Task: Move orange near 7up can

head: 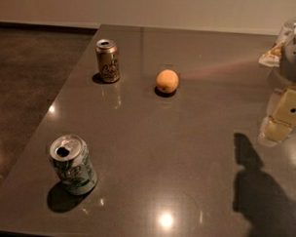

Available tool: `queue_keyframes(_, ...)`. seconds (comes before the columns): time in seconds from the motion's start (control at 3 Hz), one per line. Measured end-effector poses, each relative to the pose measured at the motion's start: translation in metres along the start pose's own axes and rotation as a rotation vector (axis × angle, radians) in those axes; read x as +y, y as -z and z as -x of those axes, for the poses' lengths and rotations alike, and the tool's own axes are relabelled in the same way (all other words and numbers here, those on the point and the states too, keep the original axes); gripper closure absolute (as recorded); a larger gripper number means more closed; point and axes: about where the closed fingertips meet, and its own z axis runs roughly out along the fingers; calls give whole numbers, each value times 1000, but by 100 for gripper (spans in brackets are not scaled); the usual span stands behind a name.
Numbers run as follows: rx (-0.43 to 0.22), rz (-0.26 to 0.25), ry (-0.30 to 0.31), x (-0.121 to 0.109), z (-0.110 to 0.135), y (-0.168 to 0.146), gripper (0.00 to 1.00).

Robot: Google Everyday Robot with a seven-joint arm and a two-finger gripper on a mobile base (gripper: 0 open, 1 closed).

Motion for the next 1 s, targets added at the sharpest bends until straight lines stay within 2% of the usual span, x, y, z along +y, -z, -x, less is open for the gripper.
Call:
queue_keyframes(0.33,0,0,0,0,0,0,0)
queue_keyframes(0.67,-75,23,-3,-26,28,-26,0)
queue_keyframes(1.0,-123,41,-8,-47,52,-49,0)
